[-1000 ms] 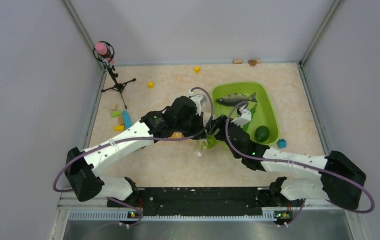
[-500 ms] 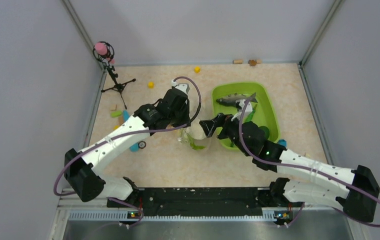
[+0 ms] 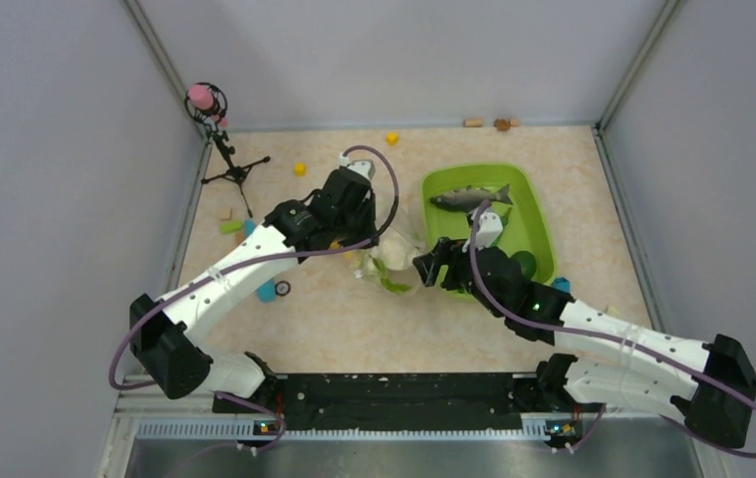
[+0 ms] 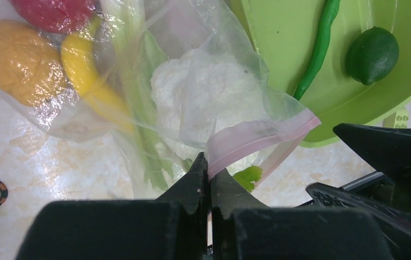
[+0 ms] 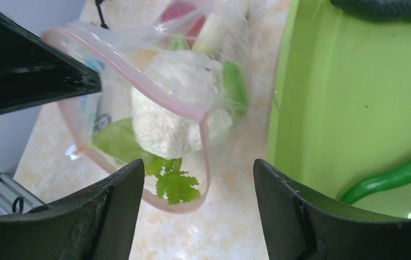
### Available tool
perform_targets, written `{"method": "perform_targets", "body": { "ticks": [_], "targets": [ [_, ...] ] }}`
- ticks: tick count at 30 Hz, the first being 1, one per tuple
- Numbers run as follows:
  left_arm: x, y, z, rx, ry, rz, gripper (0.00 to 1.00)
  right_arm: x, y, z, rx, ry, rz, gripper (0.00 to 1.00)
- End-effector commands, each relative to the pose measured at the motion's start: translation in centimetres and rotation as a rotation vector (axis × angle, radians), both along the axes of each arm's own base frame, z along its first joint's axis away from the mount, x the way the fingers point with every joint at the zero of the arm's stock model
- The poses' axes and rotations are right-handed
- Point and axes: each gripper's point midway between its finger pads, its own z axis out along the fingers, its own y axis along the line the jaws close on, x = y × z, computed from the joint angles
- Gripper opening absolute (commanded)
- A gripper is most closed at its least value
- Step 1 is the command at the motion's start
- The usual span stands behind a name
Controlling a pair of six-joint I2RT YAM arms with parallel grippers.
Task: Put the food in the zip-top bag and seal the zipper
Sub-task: Adjust the zipper food storage bag at the center of the board.
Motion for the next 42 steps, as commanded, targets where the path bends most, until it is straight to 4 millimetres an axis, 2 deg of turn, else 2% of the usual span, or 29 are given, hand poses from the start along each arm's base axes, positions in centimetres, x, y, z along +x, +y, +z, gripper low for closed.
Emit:
{"method": "perform_targets", "body": {
  "ticks": [1,6,11,21,23,25,28,32,33,35,36,42],
  "targets": [
    [1.0,-0.9,2.6,-0.059,-0.056,-0.011,0.0,0.4,0.0,-1.2,0.001,0.043,-0.027,0.68],
    [1.0,-0.7,2.6,-0.058,-0.059,-0.005,0.0,0.6,1.5,-3.3,-0.017,0.102,0.005,0.54],
    [0.9,-0.7,2.6,-0.059,-0.059,-0.003,0.0,0.5,2.0,-5.2,-0.026,0.149,0.002,0.44],
    [0.6,-0.7,3.0,-0.081,-0.062,-0.009,0.0,3.0,2.4,-5.3,-0.007,0.139,-0.083,0.27],
    [0.6,-0.5,3.0,-0.079,-0.068,-0.003,0.0,3.2,2.9,-5.1,-0.004,0.139,-0.074,0.17],
    [0.6,-0.2,3.2,-0.073,-0.075,0.007,0.0,3.3,3.3,-4.5,-0.008,0.132,-0.055,0.0],
    [1.1,0.3,3.3,-0.061,-0.094,0.044,0.0,3.6,3.4,-2.7,-0.003,0.094,-0.046,0.0],
    [2.2,1.1,4.6,-0.052,-0.132,0.113,0.0,3.8,4.7,1.6,-0.006,0.027,0.03,0.0],
    [2.4,1.3,5.3,-0.056,-0.146,0.121,0.0,3.9,5.4,3.2,-0.001,0.007,0.059,0.0],
    [2.7,1.8,7.4,-0.059,-0.192,0.135,0.0,4.0,6.2,5.0,-0.035,-0.006,0.104,0.0],
    [2.8,2.2,8.5,-0.056,-0.219,0.142,0.0,4.3,6.5,7.1,-0.029,-0.034,0.108,0.0],
    [2.6,5.7,15.3,-0.043,-0.395,0.213,0.0,5.6,7.0,14.7,-0.097,-0.182,0.141,0.0]
  ]
}}
